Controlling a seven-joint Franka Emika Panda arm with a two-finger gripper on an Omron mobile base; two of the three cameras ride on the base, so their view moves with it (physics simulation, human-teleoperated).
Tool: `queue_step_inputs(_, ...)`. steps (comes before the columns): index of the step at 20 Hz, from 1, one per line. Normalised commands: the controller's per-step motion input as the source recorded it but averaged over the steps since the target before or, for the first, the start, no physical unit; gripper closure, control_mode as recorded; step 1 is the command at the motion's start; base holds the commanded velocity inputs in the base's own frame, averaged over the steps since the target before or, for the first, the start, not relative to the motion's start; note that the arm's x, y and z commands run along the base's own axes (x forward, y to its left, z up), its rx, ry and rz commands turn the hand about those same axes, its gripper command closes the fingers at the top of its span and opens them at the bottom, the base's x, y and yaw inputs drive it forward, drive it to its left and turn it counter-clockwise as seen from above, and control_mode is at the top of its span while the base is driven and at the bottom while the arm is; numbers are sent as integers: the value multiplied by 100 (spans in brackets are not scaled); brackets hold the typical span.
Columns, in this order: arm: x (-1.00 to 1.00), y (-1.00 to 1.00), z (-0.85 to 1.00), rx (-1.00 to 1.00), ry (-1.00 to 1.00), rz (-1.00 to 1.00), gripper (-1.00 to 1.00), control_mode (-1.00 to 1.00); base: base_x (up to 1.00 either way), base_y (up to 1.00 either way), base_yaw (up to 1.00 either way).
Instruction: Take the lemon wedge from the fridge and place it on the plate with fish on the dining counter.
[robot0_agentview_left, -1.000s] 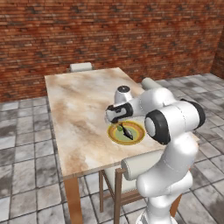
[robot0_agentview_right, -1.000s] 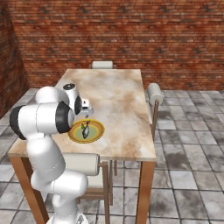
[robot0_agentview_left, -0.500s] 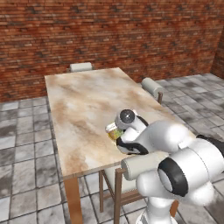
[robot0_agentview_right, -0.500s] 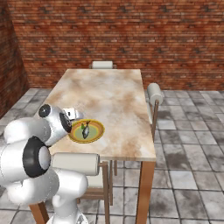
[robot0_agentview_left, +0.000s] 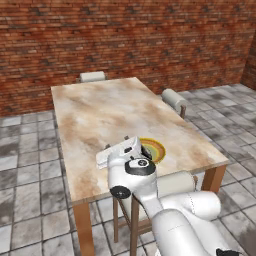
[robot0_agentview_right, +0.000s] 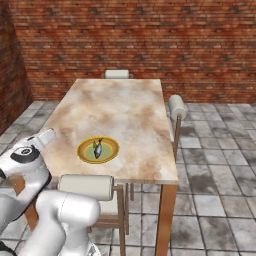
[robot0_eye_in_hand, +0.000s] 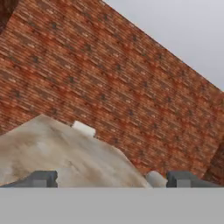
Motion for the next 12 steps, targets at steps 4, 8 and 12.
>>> queue_step_inputs(4,-100,85,58,-3,-65,3,-100,-100,0,0,0)
queue_step_inputs(8,-89,95,78,-5,-30,9,-100,-100,0,0,0)
queue_step_inputs(12,-69,68,91,0,6,12,-100,-100,0,0,0)
